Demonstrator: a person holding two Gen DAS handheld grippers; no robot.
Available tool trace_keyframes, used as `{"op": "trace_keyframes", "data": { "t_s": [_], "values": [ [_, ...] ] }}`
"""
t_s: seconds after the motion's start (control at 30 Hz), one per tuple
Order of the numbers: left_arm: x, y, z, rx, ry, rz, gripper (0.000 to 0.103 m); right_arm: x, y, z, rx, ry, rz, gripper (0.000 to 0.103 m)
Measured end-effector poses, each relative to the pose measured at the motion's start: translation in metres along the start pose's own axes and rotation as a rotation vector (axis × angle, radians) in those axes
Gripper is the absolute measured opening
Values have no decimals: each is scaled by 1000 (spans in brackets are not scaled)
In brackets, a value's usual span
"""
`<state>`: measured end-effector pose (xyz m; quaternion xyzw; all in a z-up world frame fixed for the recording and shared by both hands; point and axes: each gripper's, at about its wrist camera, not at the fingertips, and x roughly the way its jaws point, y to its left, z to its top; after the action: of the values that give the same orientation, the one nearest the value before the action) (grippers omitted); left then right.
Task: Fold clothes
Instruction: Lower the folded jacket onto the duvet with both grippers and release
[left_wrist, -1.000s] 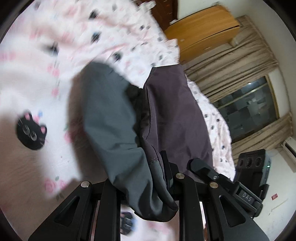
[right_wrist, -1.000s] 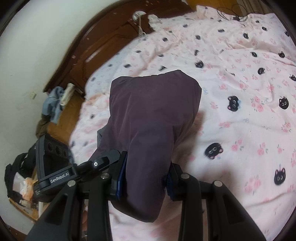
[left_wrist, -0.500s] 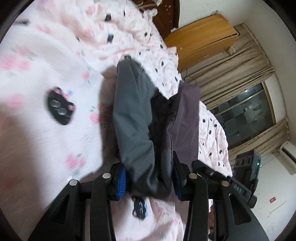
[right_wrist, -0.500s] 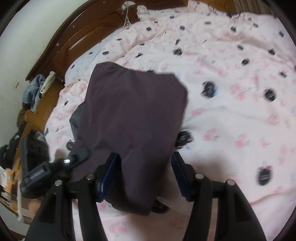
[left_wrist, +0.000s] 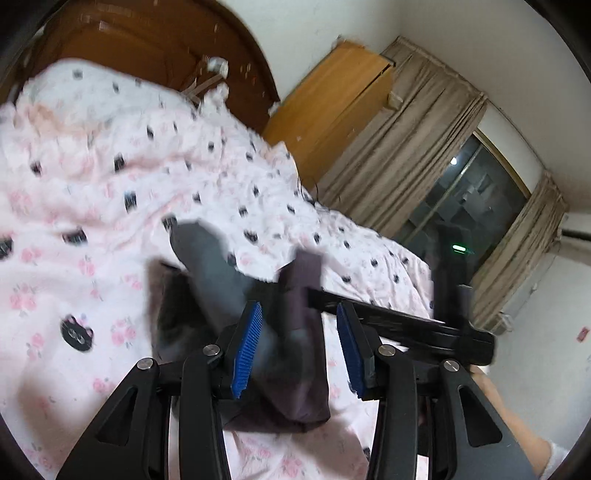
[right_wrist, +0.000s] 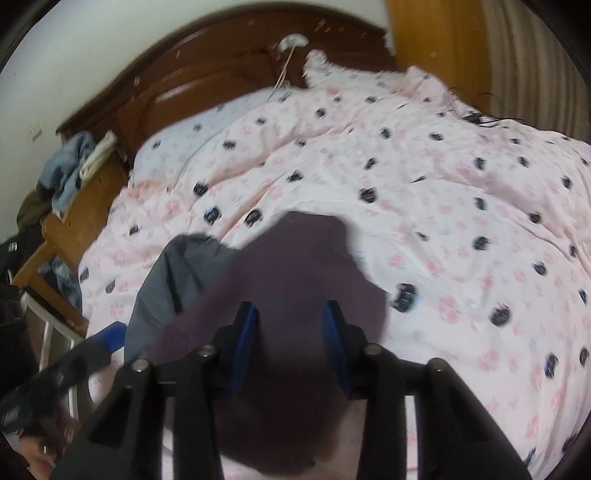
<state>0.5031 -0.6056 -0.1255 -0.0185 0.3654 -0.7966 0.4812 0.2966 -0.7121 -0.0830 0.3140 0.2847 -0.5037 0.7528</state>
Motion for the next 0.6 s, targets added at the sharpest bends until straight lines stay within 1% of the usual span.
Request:
{"op": "trace_keyframes", "data": {
  "t_s": [0.1,0.13,0.23,0.3,0.43,0.6],
  "values": [
    [-11,2,1,20,-70,82,38,24,12,11,-20,49,11,38],
    [-14,4,1,18,-84,91,38,32,14,12,-19,63,22,38],
    [-6,19,4,-9,-45,58,38,56,20,12,-10,107,57,38],
    [5,27,1,-29,8,39,38,72,25,8,-13,134,71,40],
    [26,47,-14,-62,95,92,39,97,24,2,-18,183,63,39],
    [43,72,-37,-98,187,145,39,101,20,0,-26,193,87,39]
  ]
}}
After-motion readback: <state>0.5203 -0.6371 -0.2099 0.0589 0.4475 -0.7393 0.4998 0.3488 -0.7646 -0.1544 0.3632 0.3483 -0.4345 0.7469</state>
